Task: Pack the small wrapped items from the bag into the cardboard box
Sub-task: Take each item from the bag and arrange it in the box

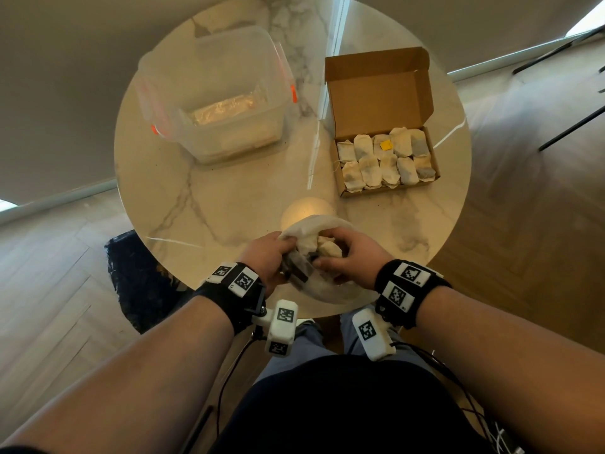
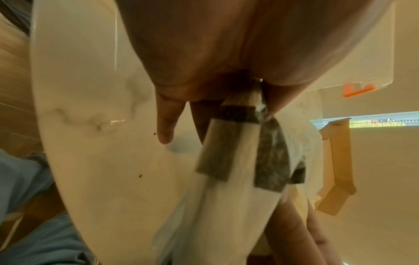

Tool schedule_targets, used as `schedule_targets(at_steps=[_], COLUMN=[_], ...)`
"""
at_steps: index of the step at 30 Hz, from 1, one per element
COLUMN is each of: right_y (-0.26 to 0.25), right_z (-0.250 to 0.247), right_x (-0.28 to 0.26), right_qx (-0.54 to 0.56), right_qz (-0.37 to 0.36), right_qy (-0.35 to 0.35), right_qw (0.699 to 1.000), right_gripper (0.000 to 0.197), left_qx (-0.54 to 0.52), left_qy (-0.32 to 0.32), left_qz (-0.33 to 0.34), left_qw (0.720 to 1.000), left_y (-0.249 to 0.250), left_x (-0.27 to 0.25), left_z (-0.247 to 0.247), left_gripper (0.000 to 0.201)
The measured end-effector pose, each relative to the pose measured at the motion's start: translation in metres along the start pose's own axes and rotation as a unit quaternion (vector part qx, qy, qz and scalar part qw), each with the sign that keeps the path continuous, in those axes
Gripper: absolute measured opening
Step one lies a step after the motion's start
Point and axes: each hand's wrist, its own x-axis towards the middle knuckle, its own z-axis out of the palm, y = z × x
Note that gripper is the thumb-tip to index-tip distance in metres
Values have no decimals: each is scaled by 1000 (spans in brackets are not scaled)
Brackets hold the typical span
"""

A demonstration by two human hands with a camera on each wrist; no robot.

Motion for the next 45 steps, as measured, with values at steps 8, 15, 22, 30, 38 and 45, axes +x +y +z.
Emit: schedule_targets(at_steps=[8,15,22,30,38,45], right_y=[0,-16,-17,-1,1,-20], right_z=[-25,-56,-16,13,-9,-32], right_x=[7,-9,4,35,28,5], right_qx=[142,146,-342,-420,-282,-80], right_qz=[-2,-17,-55,-54,0,-23], right_qy=[54,103,10,40,57,71], right_qw=[988,984,938,905,958,994], right_gripper=[24,24,25,22,20,23], left_qx=[30,26,-9,-52,-6,43], left_qy=[2,40,46,38,56,101], left_qz=[32,38,39,37,42,64], left_qw=[999,998,998,997,998,992], left_y=[4,4,-2,-4,0,15], left_x=[4,5,9,8,2,0], left_z=[-11,-18,-15,-9,-13,-7], left_gripper=[34,21,20,26,22,26])
